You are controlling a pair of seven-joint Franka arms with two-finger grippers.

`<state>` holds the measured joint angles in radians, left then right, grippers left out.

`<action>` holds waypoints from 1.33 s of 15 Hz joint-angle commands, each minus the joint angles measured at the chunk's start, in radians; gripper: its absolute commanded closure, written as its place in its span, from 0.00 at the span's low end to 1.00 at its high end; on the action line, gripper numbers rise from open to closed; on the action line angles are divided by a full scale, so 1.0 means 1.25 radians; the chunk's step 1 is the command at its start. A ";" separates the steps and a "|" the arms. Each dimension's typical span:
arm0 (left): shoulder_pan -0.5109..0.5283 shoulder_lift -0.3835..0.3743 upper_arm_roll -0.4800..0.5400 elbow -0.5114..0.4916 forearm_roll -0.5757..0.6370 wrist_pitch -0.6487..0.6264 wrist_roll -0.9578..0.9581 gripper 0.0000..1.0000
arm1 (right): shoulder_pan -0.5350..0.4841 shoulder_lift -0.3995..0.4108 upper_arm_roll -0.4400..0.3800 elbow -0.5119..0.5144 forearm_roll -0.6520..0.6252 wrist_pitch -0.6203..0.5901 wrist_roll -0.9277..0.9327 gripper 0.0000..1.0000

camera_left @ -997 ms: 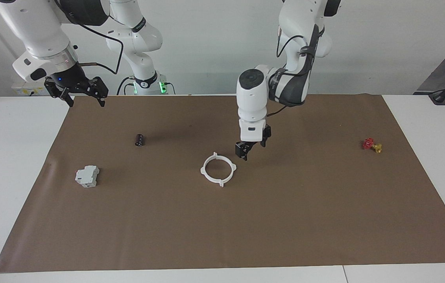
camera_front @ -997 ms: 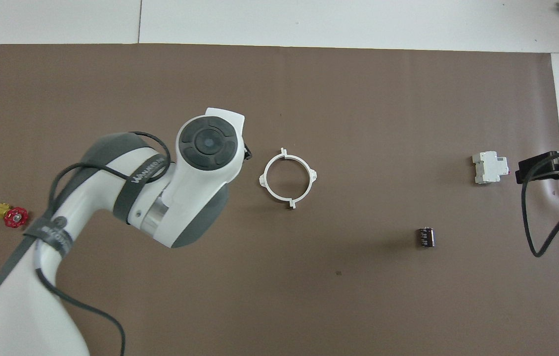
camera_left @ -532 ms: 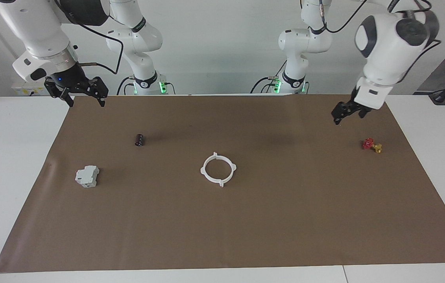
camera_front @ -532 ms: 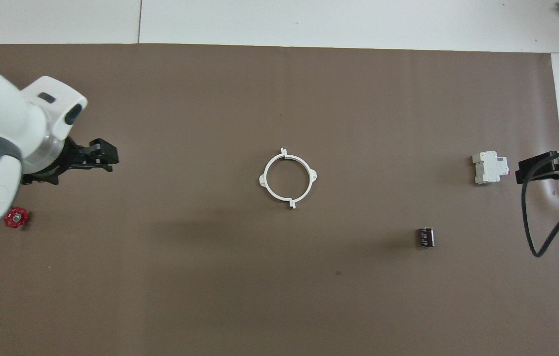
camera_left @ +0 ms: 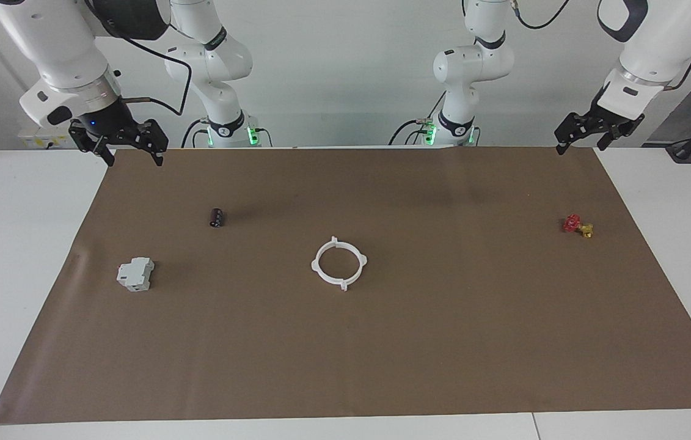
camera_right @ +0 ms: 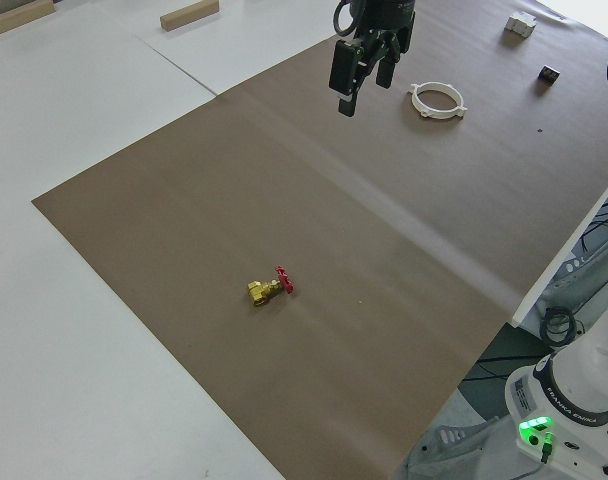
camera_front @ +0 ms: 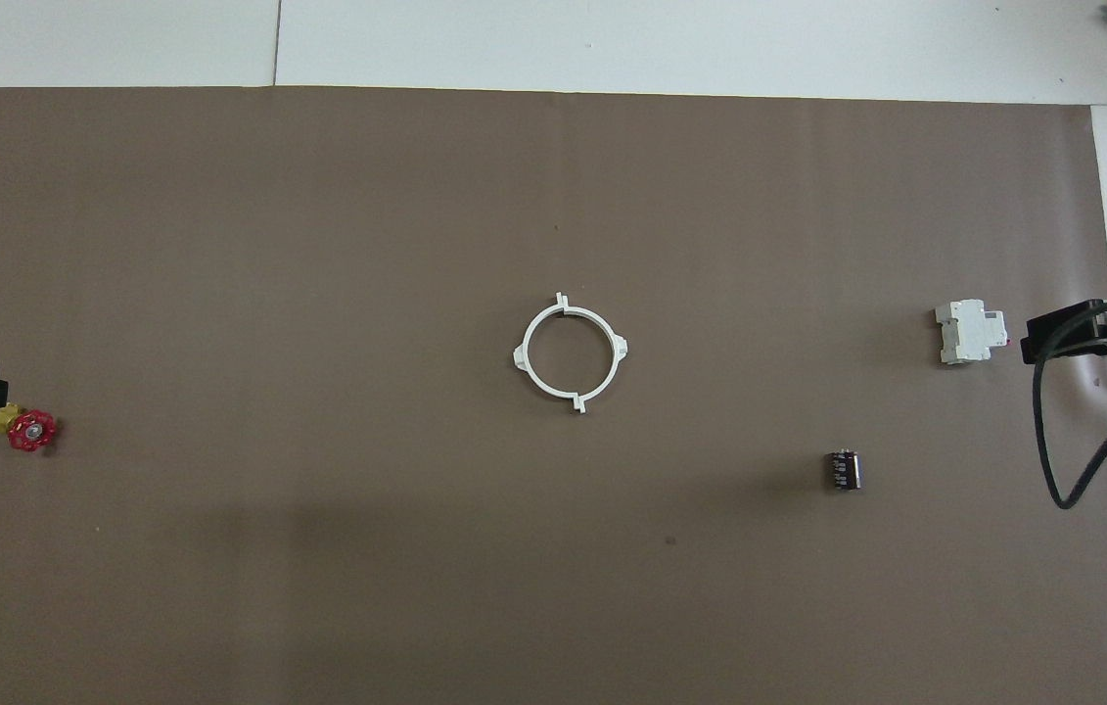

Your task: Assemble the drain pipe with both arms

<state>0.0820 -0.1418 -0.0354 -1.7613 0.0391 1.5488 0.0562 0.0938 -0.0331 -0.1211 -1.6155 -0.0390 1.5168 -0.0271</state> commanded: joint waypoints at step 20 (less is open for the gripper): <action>-0.073 0.116 0.023 0.069 -0.007 0.029 0.012 0.00 | -0.004 -0.008 0.000 -0.006 0.018 0.015 0.000 0.00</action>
<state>0.0035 -0.0367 -0.0147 -1.7154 0.0391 1.5948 0.0587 0.0938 -0.0331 -0.1211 -1.6155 -0.0390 1.5168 -0.0271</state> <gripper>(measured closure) 0.000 0.000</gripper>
